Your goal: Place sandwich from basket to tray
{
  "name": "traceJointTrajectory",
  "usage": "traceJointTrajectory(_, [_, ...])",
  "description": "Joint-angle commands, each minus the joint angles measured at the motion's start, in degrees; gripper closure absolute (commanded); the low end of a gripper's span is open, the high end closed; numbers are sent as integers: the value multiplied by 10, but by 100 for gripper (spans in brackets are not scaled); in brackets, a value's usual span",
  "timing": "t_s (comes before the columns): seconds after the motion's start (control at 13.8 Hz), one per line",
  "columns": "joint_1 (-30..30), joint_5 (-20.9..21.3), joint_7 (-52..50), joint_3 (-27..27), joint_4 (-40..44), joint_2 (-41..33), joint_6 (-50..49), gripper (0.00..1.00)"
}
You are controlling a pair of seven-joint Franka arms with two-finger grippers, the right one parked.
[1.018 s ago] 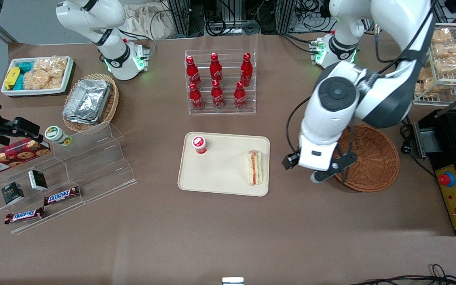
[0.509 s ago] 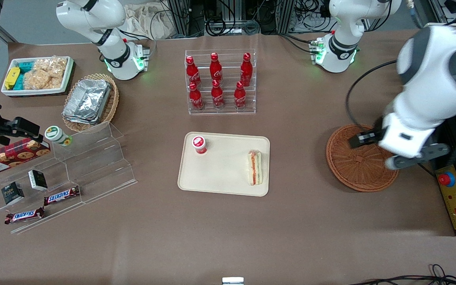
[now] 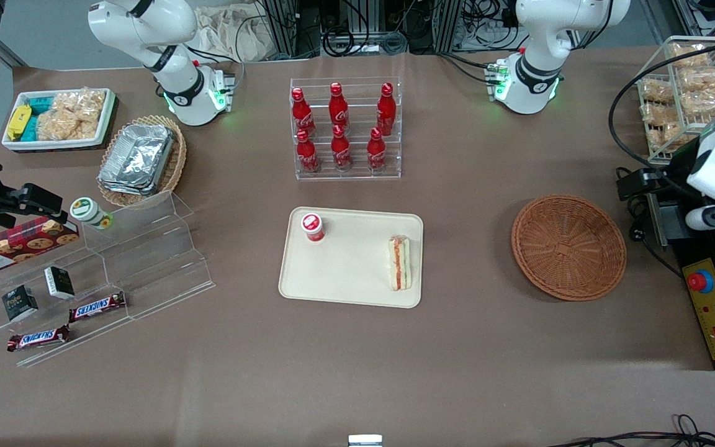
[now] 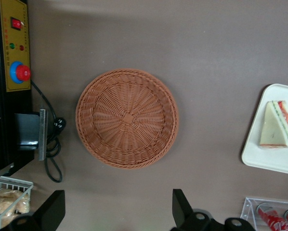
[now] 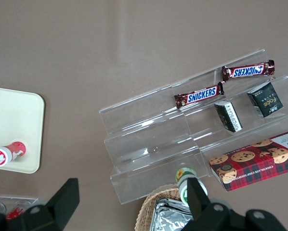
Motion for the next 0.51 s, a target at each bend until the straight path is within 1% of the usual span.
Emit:
traceJointTrajectory(0.0, [-3,-6,29,11,-38,-35,-1,0])
traceJointTrajectory(0.44, [5,8,46,6,-35,-35,-7,0])
